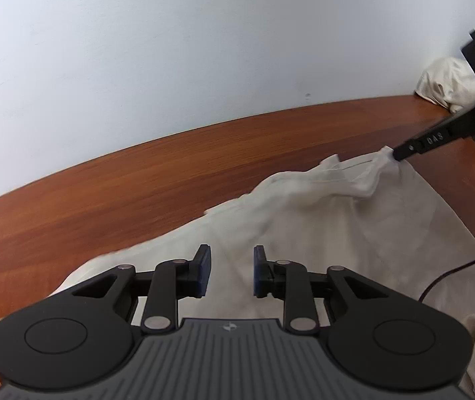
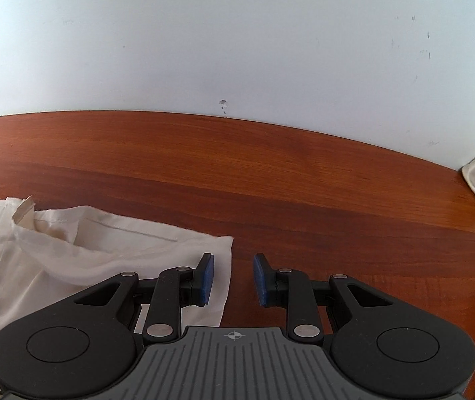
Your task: Fold clothes
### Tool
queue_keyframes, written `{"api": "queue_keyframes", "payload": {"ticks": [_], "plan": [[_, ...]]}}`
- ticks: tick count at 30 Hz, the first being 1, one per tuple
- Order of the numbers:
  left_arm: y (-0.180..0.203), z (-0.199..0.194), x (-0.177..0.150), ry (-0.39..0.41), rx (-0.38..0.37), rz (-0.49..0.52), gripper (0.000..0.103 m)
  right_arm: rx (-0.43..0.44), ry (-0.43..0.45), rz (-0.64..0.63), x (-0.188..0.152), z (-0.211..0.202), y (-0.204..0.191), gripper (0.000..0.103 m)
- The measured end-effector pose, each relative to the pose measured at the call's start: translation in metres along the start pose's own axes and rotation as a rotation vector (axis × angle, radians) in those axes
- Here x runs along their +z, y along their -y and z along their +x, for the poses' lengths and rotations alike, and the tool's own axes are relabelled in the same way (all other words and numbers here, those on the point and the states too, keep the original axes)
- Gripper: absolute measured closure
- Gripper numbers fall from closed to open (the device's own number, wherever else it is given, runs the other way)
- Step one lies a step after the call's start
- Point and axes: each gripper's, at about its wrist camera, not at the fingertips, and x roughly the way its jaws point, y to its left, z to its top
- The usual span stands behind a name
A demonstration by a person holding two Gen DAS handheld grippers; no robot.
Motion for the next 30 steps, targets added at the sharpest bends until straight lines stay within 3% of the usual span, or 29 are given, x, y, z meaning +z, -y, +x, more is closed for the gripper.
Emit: {"api": "queue_keyframes", "payload": {"ticks": [5,11,17,25,27,30], "plan": [[0.006,0.025,0.01,-0.018,-0.015,0.026,0.09,0.026,0.006,0.031,0.003,0.004,0.01,0.075],[0.002,0.045,0.013,-0.054,-0.02,0.017,0.1,0.009,0.013,0.054,-0.001,0.007,0.021,0.075],[0.003,0.053,0.01,-0.069,-0.033,0.007,0.1,0.01,0.006,0.078,-0.01,0.011,0.025,0.075],[0.006,0.054,0.01,-0.069,-0.026,0.0,0.1,0.125,0.024,0.146,-0.013,0.014,0.022,0.075],[0.007,0.054,0.011,-0.07,-0.024,0.0,0.1,0.147,0.025,0.135,-0.013,0.014,0.016,0.087],[0.006,0.054,0.011,-0.07,-0.025,-0.001,0.1,0.171,0.034,0.102,-0.015,0.01,0.006,0.093]]}}
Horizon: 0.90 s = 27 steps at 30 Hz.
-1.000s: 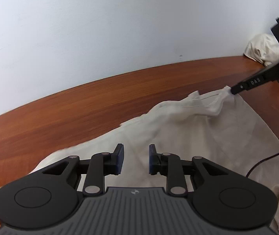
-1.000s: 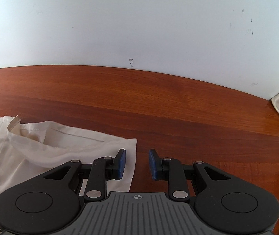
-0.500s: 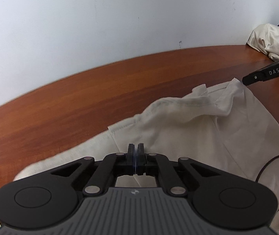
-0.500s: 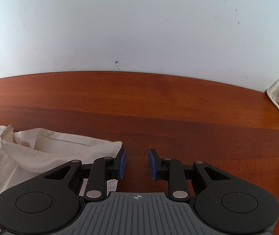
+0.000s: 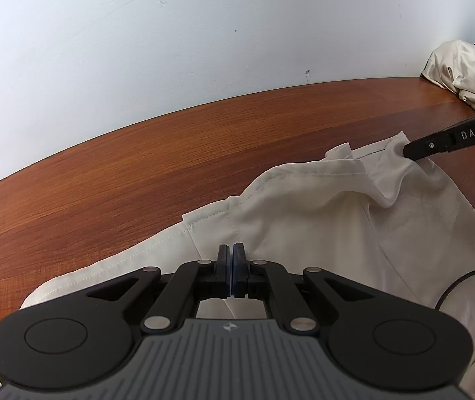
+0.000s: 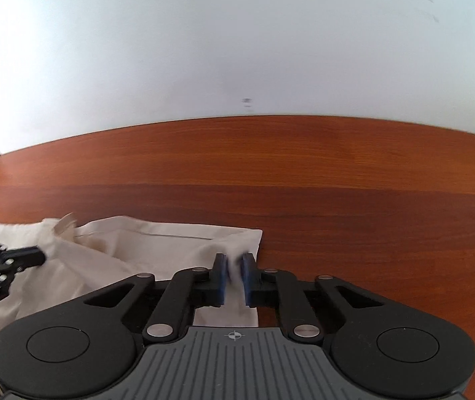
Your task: Fold clothes
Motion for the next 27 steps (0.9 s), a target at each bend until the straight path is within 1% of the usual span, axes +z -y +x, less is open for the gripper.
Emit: {"api": "queue_keyframes", "payload": {"ticks": [3,5,7,10,14,16,18,20,22,24,27], "plan": [[0.0,-0.001,-0.001,0.004,0.003,0.006,0.1,0.014,-0.006,-0.045,-0.002,0.001,-0.012,0.1],[0.001,-0.001,-0.001,0.005,0.005,0.006,0.1,0.017,-0.004,-0.075,-0.005,0.0,-0.021,0.1],[0.001,0.0,-0.001,0.005,0.003,0.003,0.1,0.046,-0.008,-0.098,-0.008,0.0,-0.028,0.1],[0.001,0.0,0.0,0.005,0.001,0.0,0.1,0.077,-0.026,-0.167,-0.016,-0.01,-0.05,0.099],[0.0,0.0,0.0,0.003,-0.002,-0.007,0.1,0.103,-0.075,-0.27,-0.029,-0.012,-0.069,0.095],[-0.001,-0.001,-0.001,0.003,0.0,-0.006,0.1,0.119,-0.085,-0.29,-0.032,-0.016,-0.072,0.093],[0.0,-0.001,0.0,0.003,0.0,-0.004,0.1,0.128,-0.091,-0.3,-0.035,-0.021,-0.072,0.087],[0.001,0.0,0.0,0.002,0.0,-0.004,0.1,0.138,-0.094,-0.305,-0.037,-0.028,-0.074,0.086],[0.001,0.0,0.0,0.002,0.001,-0.003,0.1,0.142,-0.1,-0.315,-0.039,-0.034,-0.073,0.086],[0.002,0.001,0.0,0.003,0.002,-0.002,0.1,0.126,-0.096,-0.326,-0.04,-0.037,-0.071,0.086],[0.003,0.001,0.0,0.003,0.005,0.0,0.1,0.083,-0.08,-0.334,-0.039,-0.042,-0.067,0.086]]}}
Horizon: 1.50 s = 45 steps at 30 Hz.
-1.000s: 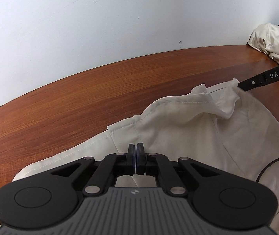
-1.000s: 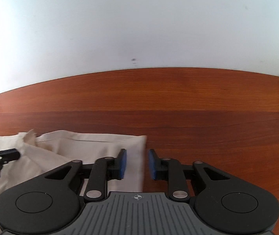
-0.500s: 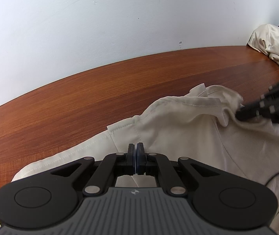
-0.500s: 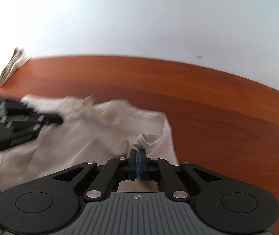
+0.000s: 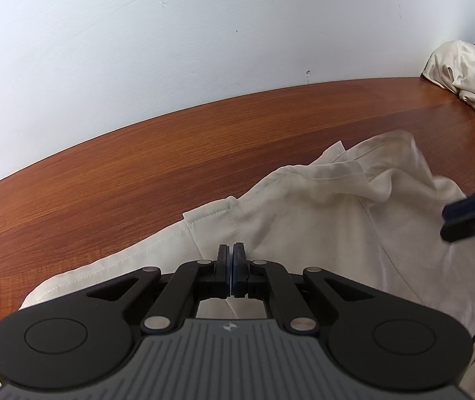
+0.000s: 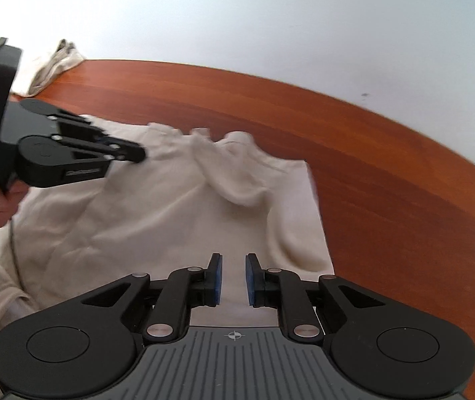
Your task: Fold clothes
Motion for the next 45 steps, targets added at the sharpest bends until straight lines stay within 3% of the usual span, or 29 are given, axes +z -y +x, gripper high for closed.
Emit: {"api": "queue_keyframes", "payload": {"ticks": [11,21,28,30,33,39,45], "plan": [[0.0,0.0,-0.001,0.002,0.0,0.001,0.1,-0.2,0.069,0.163,0.016,0.0,0.057,0.086],[-0.002,0.0,-0.001,0.0,-0.003,-0.001,0.1,-0.147,0.061,0.37,0.019,0.029,0.108,0.085],[-0.003,0.0,-0.001,0.002,-0.006,-0.01,0.1,-0.13,0.058,0.374,0.023,0.034,0.108,0.086],[-0.004,-0.001,-0.001,0.002,-0.008,-0.015,0.1,-0.131,0.057,0.369,0.023,0.031,0.105,0.093],[-0.004,-0.001,-0.001,0.001,-0.008,-0.02,0.1,-0.168,0.078,0.359,0.024,0.025,0.097,0.099],[-0.003,-0.001,-0.001,0.0,-0.003,-0.018,0.1,-0.295,0.154,0.348,0.027,-0.001,0.088,0.099],[-0.002,-0.001,0.0,-0.002,-0.001,-0.019,0.1,-0.332,0.066,0.306,0.022,0.02,0.086,0.098]]}}
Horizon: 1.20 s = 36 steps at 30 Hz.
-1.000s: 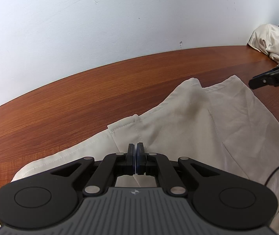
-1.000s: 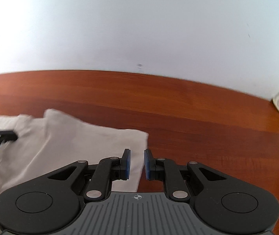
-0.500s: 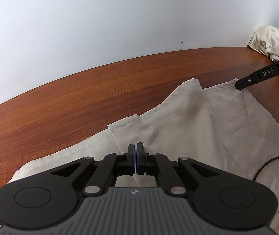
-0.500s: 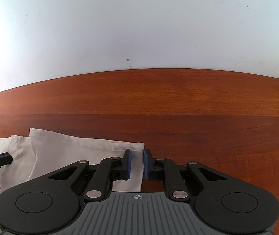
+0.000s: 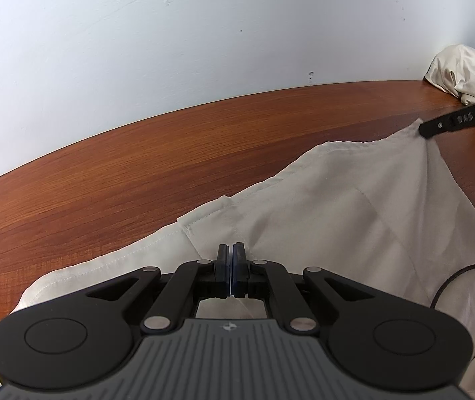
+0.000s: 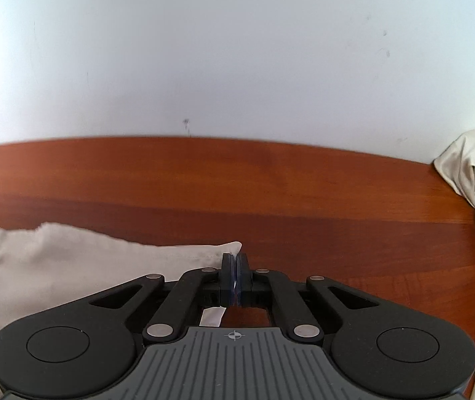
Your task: Fold clothes
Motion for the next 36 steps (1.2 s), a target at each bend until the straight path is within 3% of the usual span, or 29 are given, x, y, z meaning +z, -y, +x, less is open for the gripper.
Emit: {"api": "queue_keyframes", "payload": {"ticks": [3,5,6,18,23,28,30,36], "plan": [[-0.002,0.0,0.001,0.0,-0.009,-0.014,0.1,-0.013,0.006,-0.002,-0.002,-0.005,0.0,0.087],[-0.011,-0.001,-0.001,0.01,-0.044,-0.071,0.099,-0.013,0.015,-0.004,0.0,-0.012,-0.001,0.073],[-0.017,-0.001,-0.003,0.013,-0.06,-0.1,0.099,-0.009,0.022,-0.004,0.002,-0.015,-0.002,0.072],[-0.057,-0.083,-0.019,0.056,0.04,-0.246,0.098,0.099,0.008,0.004,-0.02,-0.09,-0.002,0.072],[-0.068,-0.134,-0.039,0.056,0.078,-0.271,0.09,0.126,-0.029,-0.02,-0.05,-0.117,-0.009,0.072],[-0.078,-0.168,-0.073,0.011,0.139,-0.326,0.09,0.12,-0.072,-0.018,-0.084,-0.13,-0.014,0.069],[-0.083,-0.176,-0.09,-0.016,0.155,-0.365,0.088,0.094,-0.086,0.005,-0.094,-0.131,-0.014,0.059],[-0.096,-0.186,-0.14,-0.099,0.219,-0.44,0.082,0.059,-0.131,0.039,-0.122,-0.13,-0.019,0.059]]}}
